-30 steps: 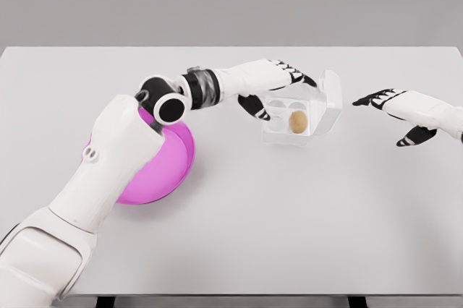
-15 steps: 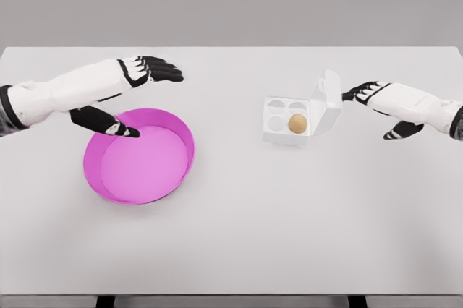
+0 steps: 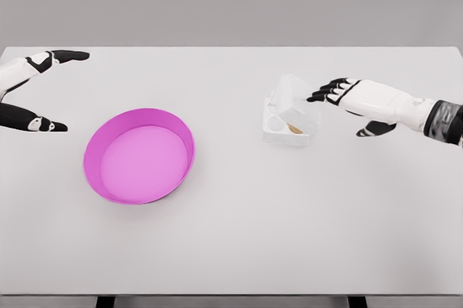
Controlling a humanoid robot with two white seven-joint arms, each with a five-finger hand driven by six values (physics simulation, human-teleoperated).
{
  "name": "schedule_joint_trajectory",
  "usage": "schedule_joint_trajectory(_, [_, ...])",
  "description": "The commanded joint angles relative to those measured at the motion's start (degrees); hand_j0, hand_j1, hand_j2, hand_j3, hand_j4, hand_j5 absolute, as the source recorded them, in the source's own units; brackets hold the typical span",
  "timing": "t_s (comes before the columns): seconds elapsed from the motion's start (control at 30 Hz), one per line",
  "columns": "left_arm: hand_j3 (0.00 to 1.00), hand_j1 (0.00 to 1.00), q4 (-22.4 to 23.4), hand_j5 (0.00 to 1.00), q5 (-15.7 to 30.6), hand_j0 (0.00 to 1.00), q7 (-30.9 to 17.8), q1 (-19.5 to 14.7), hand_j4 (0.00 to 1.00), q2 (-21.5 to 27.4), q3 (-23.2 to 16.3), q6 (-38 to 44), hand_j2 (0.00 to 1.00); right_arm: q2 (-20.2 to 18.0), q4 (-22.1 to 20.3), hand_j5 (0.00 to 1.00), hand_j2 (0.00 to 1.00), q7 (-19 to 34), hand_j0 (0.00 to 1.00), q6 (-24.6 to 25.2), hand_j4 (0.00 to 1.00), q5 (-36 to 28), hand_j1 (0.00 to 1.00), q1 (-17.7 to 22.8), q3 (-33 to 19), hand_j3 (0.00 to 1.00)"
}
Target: Pack egg into the box and close the box lid
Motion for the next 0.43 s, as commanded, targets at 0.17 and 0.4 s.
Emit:
schedule_joint_trajectory(0.17, [1.0, 1.0, 0.22, 1.0, 0.17, 1.0, 0.02, 0.0, 1.0, -0.01, -0.01, 0.14, 1.0, 2.13, -0.52, 1.0, 1.0, -0.03, 1.0, 0.16, 1.0, -1.38, 1.0, -1.49, -2.08, 1.0])
schedule_joint_trajectory(0.4, [1.0, 1.0, -0.22, 1.0, -1.77, 1.0, 0.02, 0.0, 1.0, -0.19, -0.45, 0.14, 1.0, 2.04, 1.59, 1.0, 1.0, -0.03, 1.0, 0.16, 1.0, -2.61, 1.0, -0.26, -8.5, 1.0])
